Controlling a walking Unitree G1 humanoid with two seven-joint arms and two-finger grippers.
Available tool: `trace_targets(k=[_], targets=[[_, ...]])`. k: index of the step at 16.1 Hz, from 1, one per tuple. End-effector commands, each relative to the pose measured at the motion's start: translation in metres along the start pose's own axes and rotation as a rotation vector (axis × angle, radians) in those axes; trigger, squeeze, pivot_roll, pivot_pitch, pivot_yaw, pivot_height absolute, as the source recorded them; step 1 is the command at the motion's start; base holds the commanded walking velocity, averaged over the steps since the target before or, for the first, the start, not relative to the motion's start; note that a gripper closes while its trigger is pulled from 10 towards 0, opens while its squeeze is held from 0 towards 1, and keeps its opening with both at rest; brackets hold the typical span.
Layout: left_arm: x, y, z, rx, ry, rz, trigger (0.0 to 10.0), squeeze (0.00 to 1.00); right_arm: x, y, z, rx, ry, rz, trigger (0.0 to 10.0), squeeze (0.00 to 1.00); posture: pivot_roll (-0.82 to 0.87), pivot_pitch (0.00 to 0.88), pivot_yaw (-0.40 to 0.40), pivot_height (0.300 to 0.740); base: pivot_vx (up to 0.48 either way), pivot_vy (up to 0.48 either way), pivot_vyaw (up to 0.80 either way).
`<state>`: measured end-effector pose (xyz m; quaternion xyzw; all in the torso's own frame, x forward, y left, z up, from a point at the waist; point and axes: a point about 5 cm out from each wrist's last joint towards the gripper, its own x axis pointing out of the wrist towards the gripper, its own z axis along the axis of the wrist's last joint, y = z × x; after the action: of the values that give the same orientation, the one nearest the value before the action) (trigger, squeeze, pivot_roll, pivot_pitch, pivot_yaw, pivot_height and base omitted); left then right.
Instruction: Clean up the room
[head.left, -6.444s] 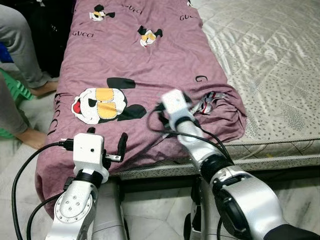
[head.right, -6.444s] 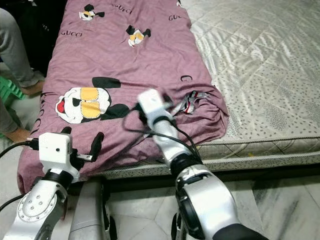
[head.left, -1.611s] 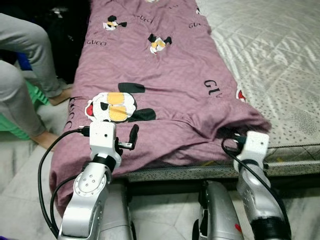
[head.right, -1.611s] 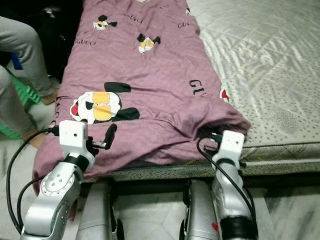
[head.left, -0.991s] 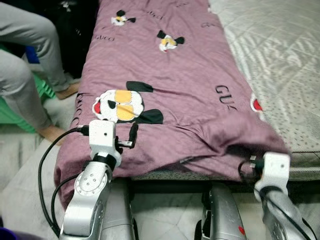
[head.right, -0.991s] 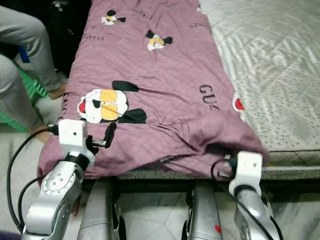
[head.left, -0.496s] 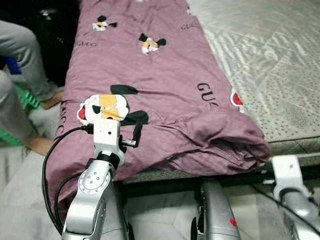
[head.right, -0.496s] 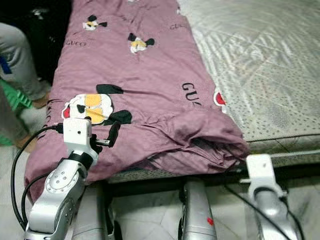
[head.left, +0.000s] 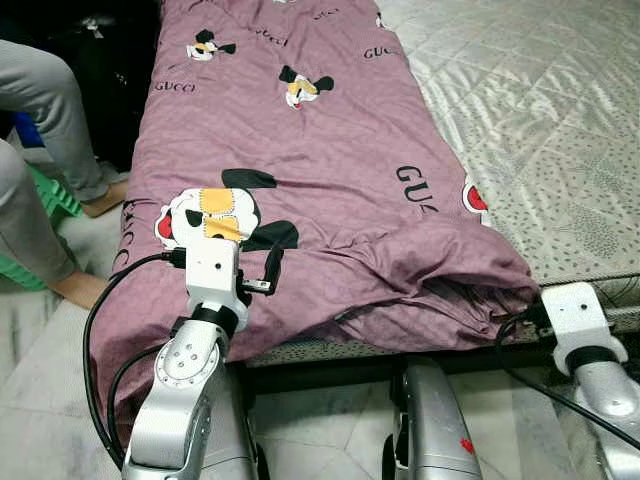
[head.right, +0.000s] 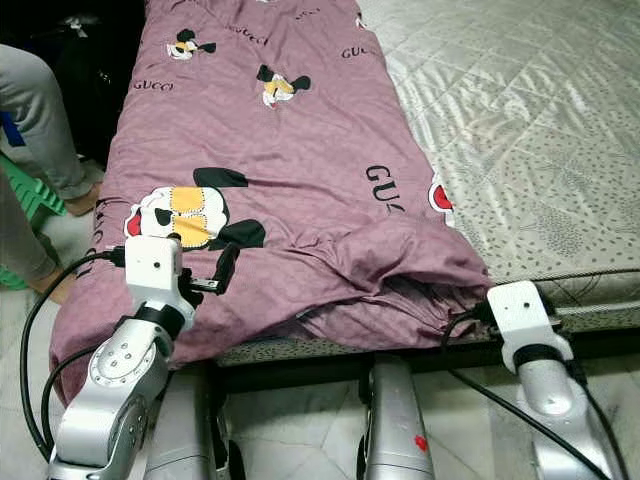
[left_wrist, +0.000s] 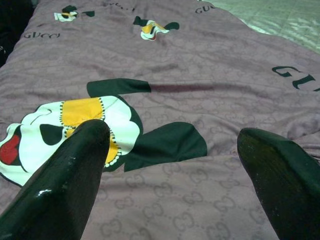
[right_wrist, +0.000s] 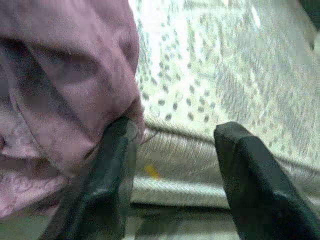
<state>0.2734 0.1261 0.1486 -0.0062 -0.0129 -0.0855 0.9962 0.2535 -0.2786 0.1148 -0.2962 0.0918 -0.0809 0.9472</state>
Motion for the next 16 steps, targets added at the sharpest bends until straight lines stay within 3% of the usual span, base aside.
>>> trace_targets(k=[1, 3, 4, 5, 6, 7, 10, 14, 16], targets=[[-0.002, 0.005, -0.004, 0.019, 0.014, 0.012, 10.0, 0.0, -0.006, 0.003, -0.01, -0.019, 0.008, 0.064, 10.0, 1.0, 0.04, 0.193, 0.059, 0.527, 0.0, 0.0, 0.0], [-0.003, 0.004, -0.004, 0.019, 0.015, 0.011, 10.0, 0.0, -0.017, 0.008, -0.017, -0.013, 0.003, 0.158, 10.0, 1.0, 0.04, 0.195, 0.06, 0.527, 0.0, 0.0, 0.0], [-0.003, 0.005, -0.004, 0.018, 0.015, 0.01, 10.0, 0.0, -0.021, 0.011, -0.018, -0.013, -0.015, 0.202, 10.0, 0.85, 0.04, 0.196, 0.062, 0.527, 0.0, 0.0, 0.0], [-0.003, 0.005, -0.004, 0.018, 0.015, 0.009, 10.0, 0.0, -0.027, 0.016, -0.015, 0.004, -0.048, 0.256, 10.0, 0.62, 0.03, 0.197, 0.064, 0.527, 0.0, 0.0, 0.0], [-0.002, 0.004, -0.004, 0.017, 0.015, 0.006, 10.0, 0.0, -0.034, 0.021, -0.008, 0.04, -0.118, 0.331, 10.0, 0.16, 0.03, 0.199, 0.067, 0.527, 0.0, 0.0, 0.0], [-0.002, 0.004, -0.004, 0.017, 0.015, 0.004, 10.0, 0.0, -0.037, 0.023, -0.003, 0.053, -0.15, 0.352, 10.0, 0.0, 0.03, 0.199, 0.069, 0.527, 0.0, 0.0, 0.0], [0.0, 0.002, -0.003, 0.013, 0.011, -0.006, 10.0, 0.0, -0.036, 0.023, 0.028, 0.083, -0.305, 0.355, 10.0, 0.0, 0.02, 0.199, 0.073, 0.527, 0.0, 0.0, 0.0], [0.001, 0.001, -0.003, 0.013, 0.012, -0.005, 10.0, 0.0, -0.027, 0.024, 0.048, 0.063, -0.369, 0.304, 10.0, 0.0, 0.03, 0.195, 0.07, 0.527, 0.0, 0.0, 0.0], [0.001, 0.001, -0.003, 0.013, 0.009, -0.003, 10.0, 0.0, -0.021, 0.03, 0.049, -0.005, -0.368, 0.305, 10.0, 0.0, 0.03, 0.192, 0.067, 0.527, 0.0, 0.0, 0.0]])
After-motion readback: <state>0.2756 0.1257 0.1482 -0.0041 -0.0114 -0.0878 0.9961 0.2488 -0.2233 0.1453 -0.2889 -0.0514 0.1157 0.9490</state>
